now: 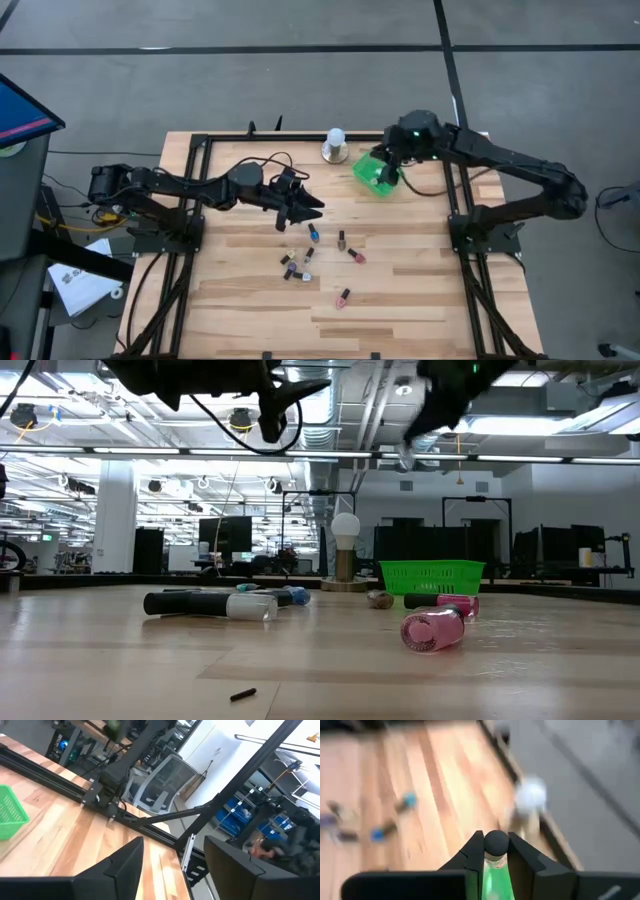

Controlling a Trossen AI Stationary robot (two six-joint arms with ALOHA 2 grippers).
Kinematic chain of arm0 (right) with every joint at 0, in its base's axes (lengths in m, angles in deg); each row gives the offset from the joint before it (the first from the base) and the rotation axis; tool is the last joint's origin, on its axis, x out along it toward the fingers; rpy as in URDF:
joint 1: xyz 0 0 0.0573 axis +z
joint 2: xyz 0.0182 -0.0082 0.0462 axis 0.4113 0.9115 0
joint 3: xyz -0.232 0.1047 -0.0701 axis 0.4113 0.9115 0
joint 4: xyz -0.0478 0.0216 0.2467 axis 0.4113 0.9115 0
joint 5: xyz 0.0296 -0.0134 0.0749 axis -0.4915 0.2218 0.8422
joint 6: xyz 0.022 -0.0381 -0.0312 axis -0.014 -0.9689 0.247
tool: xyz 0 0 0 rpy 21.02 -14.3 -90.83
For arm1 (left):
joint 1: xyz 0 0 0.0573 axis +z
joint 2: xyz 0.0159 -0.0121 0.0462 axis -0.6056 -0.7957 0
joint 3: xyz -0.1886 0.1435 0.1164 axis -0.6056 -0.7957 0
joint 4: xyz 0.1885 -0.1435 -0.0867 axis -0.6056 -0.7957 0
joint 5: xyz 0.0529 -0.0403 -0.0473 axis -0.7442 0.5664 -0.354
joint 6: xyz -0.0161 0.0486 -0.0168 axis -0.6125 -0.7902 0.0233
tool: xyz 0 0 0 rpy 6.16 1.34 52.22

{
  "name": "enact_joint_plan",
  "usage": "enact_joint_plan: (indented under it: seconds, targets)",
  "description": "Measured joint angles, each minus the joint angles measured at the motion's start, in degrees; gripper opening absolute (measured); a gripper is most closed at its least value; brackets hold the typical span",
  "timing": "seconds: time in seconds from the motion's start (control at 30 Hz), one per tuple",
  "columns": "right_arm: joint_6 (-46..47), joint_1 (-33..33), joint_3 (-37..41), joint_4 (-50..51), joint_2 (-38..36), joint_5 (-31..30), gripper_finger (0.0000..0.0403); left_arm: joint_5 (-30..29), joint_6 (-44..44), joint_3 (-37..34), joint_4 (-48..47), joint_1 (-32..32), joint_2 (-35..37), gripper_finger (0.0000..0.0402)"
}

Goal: Pick & Place Nail Polish
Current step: Put the top transparent nail polish bottle into the green bin, then put the light blue nail polish bottle into the green bin

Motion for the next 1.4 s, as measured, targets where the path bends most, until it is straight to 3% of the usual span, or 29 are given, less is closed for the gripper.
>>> enact_joint_plan:
  seconds: [0.17, 0.43, 0.7, 1.0, 1.23, 1.4]
  targets:
    - [-0.18, -3.77, 0.02, 6.41, 8.51, 0.11, 0.0048, -0.01, 0.01, 0.00, -0.11, 0.00, 0.00, 0.0196]
    - [-2.96, -7.17, 0.02, 5.70, 21.80, 0.19, 0.0048, -0.08, 0.08, 0.00, -0.66, 0.00, 0.00, 0.0194]
    - [-4.05, -7.56, -0.16, 3.96, 29.12, 0.34, 0.0051, -0.13, 0.15, 0.00, -1.16, 0.00, 0.00, 0.0192]
    - [-4.40, -7.56, -0.32, 3.90, 28.25, 0.32, 0.0114, -0.14, -3.20, -0.02, -3.02, 0.00, 0.00, 0.0194]
    - [-3.29, -7.45, -1.94, 4.94, 22.27, 0.35, 0.0206, -0.75, -18.10, -0.03, -21.18, 0.00, 0.00, 0.0211]
    - [-0.64, -6.94, -2.12, 4.80, 16.22, 0.37, 0.0241, -7.28, -33.32, -0.07, -35.68, 0.00, -0.02, 0.0226]
